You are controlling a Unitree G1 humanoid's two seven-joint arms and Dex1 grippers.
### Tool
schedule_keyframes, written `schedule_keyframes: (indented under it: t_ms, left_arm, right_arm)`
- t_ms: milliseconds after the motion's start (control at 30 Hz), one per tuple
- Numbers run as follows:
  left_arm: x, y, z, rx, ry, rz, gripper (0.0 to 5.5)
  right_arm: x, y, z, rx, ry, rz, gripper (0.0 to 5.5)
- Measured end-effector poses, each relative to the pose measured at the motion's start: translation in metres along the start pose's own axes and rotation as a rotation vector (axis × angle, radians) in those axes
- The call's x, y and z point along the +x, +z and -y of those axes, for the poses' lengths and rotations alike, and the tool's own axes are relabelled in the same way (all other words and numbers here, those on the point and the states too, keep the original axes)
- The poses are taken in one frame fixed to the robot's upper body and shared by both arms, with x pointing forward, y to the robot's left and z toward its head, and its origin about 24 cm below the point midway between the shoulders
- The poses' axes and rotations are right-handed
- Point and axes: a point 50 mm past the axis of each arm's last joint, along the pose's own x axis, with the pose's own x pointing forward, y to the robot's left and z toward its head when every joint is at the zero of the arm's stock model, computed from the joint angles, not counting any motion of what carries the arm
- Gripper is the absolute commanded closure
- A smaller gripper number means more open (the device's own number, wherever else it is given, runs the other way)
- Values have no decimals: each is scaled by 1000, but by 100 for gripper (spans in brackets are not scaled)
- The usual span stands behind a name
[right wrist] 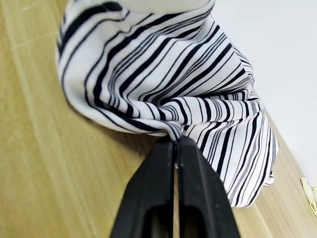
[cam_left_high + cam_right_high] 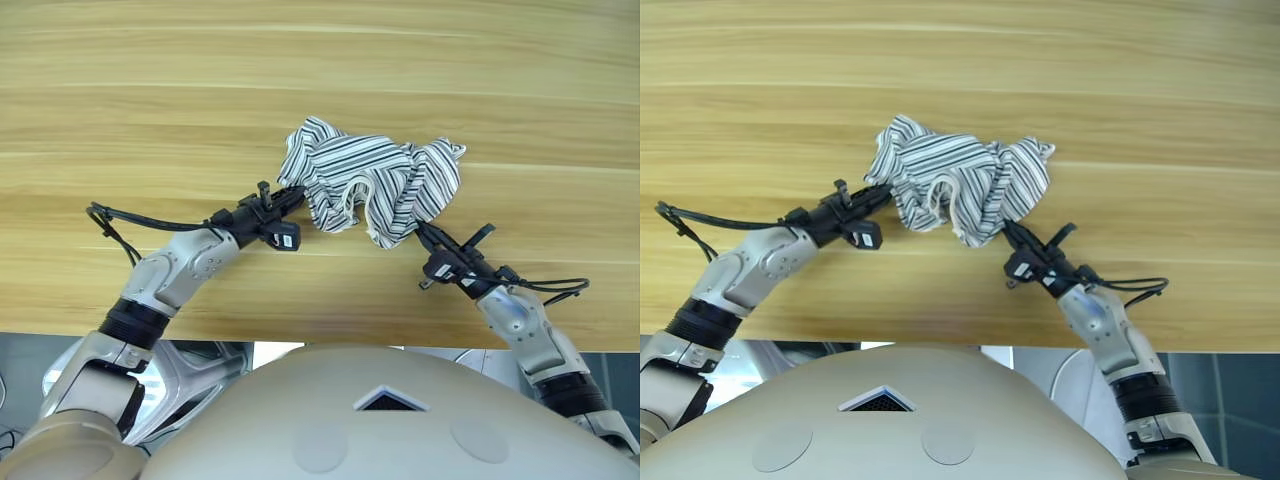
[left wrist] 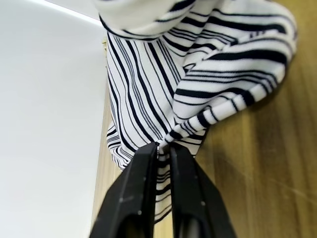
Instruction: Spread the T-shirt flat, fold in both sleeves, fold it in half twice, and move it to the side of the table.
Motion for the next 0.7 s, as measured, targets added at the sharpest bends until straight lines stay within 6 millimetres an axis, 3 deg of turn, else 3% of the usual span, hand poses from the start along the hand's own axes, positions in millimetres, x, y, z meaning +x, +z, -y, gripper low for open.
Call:
schedule_keyframes:
  t_ms: [200, 300, 467, 600, 700]
  left_arm:
    - [-4, -2, -1, -20, 10, -8, 548]
    - [-24, -7, 4, -122, 40, -55, 548]
    - [-55, 3, 12, -363, 117, -26, 548]
    - [-72, 27, 7, -469, 145, 145, 548]
    - [-83, 47, 8, -576, 175, 242, 548]
  right_arm:
    - [-2, 1, 0, 0, -2, 5, 550]
    - [-6, -2, 7, 19, -7, -2, 550]
    - [-18, -9, 65, -6, -63, 69, 550]
    - [-44, -9, 57, 20, 78, 103, 550]
    - [-68, 4, 43, 47, 224, 145, 550]
